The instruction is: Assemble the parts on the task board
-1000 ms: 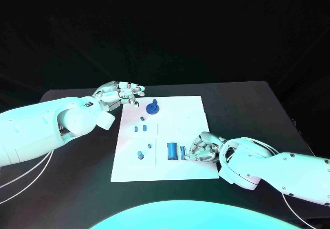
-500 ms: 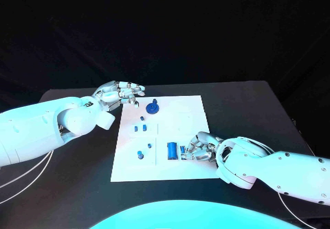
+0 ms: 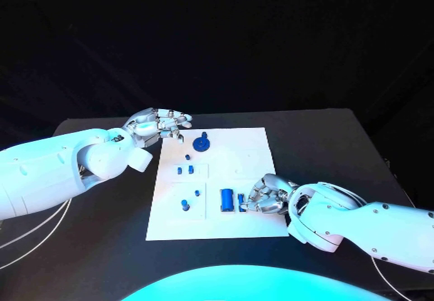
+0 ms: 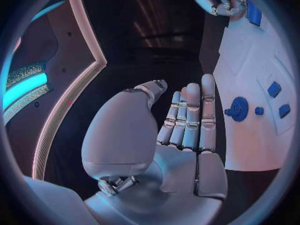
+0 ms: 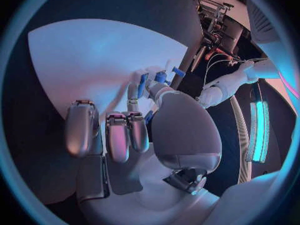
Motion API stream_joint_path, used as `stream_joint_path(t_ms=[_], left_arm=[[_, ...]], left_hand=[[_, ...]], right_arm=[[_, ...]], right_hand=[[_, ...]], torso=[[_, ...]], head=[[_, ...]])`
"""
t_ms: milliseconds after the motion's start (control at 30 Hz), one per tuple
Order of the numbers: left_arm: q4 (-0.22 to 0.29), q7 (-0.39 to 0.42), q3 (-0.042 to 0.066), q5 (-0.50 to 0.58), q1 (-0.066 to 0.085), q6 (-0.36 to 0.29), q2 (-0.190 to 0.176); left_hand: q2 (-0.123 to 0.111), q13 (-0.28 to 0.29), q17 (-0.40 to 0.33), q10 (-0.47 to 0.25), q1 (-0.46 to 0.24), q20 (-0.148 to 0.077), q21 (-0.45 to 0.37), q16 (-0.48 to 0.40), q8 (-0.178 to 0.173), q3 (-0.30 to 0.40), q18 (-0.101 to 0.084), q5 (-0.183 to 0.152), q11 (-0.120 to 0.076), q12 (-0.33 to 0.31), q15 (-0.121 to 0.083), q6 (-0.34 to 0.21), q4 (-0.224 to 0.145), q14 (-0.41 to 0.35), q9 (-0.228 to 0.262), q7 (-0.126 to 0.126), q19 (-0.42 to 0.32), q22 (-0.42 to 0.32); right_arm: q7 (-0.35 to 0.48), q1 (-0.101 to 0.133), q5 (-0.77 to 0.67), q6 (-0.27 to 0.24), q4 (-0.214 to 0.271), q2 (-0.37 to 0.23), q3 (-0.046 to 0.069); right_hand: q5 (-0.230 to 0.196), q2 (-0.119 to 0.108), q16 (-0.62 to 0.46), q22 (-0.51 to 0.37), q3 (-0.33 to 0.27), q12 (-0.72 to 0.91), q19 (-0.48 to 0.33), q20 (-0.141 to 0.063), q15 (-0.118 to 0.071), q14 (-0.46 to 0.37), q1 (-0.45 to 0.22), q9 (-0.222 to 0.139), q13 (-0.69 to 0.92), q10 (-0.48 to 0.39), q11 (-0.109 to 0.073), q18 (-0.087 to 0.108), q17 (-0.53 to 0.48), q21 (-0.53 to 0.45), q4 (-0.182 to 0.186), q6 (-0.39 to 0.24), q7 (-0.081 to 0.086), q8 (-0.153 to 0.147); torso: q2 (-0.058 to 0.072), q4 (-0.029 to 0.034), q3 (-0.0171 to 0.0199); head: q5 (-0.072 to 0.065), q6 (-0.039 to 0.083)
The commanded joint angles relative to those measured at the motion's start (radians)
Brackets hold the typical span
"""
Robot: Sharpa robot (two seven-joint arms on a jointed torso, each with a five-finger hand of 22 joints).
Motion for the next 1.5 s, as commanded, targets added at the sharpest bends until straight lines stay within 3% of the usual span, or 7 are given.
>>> stream_joint_path(t_ms=[33,1100,1133,1167,1367,1433,1500], left_arm=[[-0.002,0.009,0.001,0.001,-0.003,0.016,0.005],[-0.082,0.286,0.001,0.163,-0.066,-0.419,0.134],[-0.074,0.237,0.000,0.141,-0.064,-0.378,0.129],[-0.074,0.237,0.000,0.141,-0.064,-0.379,0.129],[-0.047,0.240,0.003,0.134,-0.069,-0.434,0.135],[-0.030,0.242,0.005,0.130,-0.072,-0.469,0.138],[-0.010,0.244,0.007,0.125,-0.075,-0.511,0.143]], left_hand=[[0.002,-0.002,0.001,-0.008,-0.001,0.000,-0.003,-0.002,0.006,0.001,0.014,0.004,-0.001,0.004,0.002,-0.006,0.006,-0.006,-0.001,-0.001,0.010,-0.001],[0.004,-0.108,-0.202,-0.041,0.040,0.070,-0.304,-0.420,0.039,0.025,0.007,-0.001,0.032,-0.086,0.065,-0.050,0.007,-0.205,-0.019,0.012,-0.148,-0.170],[0.194,-0.199,-0.492,-0.861,-0.393,-0.164,-0.746,-1.149,-0.269,-0.461,-0.170,-0.277,-0.143,-0.534,-0.070,-0.812,-0.203,-0.959,-0.347,-0.205,-0.958,-0.667],[0.194,-0.199,-0.492,-0.861,-0.397,-0.164,-0.746,-1.149,-0.269,-0.461,-0.170,-0.277,-0.143,-0.534,-0.070,-0.812,-0.203,-0.959,-0.347,-0.205,-0.958,-0.667],[0.194,-0.199,-0.492,-0.861,-0.608,-0.164,-0.746,-1.149,-0.269,-0.461,-0.170,-0.277,-0.143,-0.534,-0.070,-0.812,-0.203,-0.959,-0.347,-0.205,-0.958,-0.667],[0.194,-0.199,-0.492,-0.861,-0.665,-0.164,-0.746,-1.149,-0.269,-0.461,-0.170,-0.277,-0.143,-0.534,-0.070,-0.812,-0.203,-0.959,-0.347,-0.205,-0.958,-0.667],[0.194,-0.199,-0.492,-0.861,-1.389,-0.164,-0.746,-1.149,-0.269,-0.461,-0.170,-0.277,-0.143,-0.534,-0.070,-0.812,-0.203,-0.959,-0.347,-0.205,-0.958,-0.667]], right_arm=[[0.126,0.008,0.061,-0.082,0.006,-0.007,0.002],[0.952,0.124,0.944,-0.041,-0.534,0.099,0.038],[0.877,0.123,0.818,-0.116,-0.520,0.092,0.037],[0.877,0.122,0.819,-0.117,-0.519,0.092,0.038],[0.900,0.095,0.874,-0.164,-0.463,0.085,0.068],[0.913,0.079,0.907,-0.193,-0.429,0.081,0.086],[0.930,0.058,0.949,-0.229,-0.387,0.076,0.109]], right_hand=[[-0.003,-0.009,-0.015,0.140,-0.011,-0.028,-0.002,0.000,0.002,0.085,-0.013,0.000,0.198,0.054,0.008,0.017,0.152,-0.071,0.014,-0.014,0.014,-0.012],[-0.004,-0.046,-1.131,-0.603,0.183,-1.177,-0.565,0.183,0.183,-0.465,0.153,-0.128,-0.946,-0.531,0.172,0.122,-0.857,-1.181,-0.093,-0.203,0.164,-0.197],[-0.201,0.186,-1.551,-1.308,-0.357,-1.513,-1.468,-0.034,0.075,-0.752,-0.235,-0.524,-1.307,-1.467,0.018,-0.054,-1.308,-1.241,-0.246,-1.006,-0.051,-0.492],[-0.201,0.186,-1.551,-1.308,-0.357,-1.513,-1.468,-0.034,0.075,-1.463,-0.241,-0.524,-1.307,-1.467,0.018,-0.054,-1.308,-1.241,-0.246,-1.006,-0.051,-0.492],[-0.201,0.186,-1.551,-1.308,-0.357,-1.513,-1.468,-0.034,0.075,-1.463,-0.438,-0.524,-1.307,-1.467,0.018,-0.054,-1.308,-1.241,-0.246,-1.006,-0.051,-0.492],[-0.201,0.186,-1.551,-1.308,-0.357,-1.513,-1.468,-0.034,0.075,-1.463,-1.150,-0.524,-1.307,-1.467,0.018,-0.054,-1.308,-1.241,-0.246,-1.006,-0.051,-0.492],[-0.201,0.186,-1.551,-1.308,-0.357,-1.513,-1.468,-0.034,0.075,-1.463,-1.150,-0.524,-1.307,-1.467,0.018,-0.054,-1.308,-1.241,-0.246,-1.006,-0.051,-0.492]], torso=[[-0.006,-0.0025,-0.0029],[-0.087,-0.0078,-0.0196],[-0.086,-0.0127,-0.0231],[-0.086,-0.0123,-0.0231],[-0.088,0.0044,-0.0208],[-0.089,0.0146,-0.0194],[-0.090,0.0273,-0.0177]], head=[[0.000,0.005],[0.038,0.109],[0.043,0.096],[0.042,0.097],[0.025,0.124],[0.014,0.141],[0.001,0.163]])
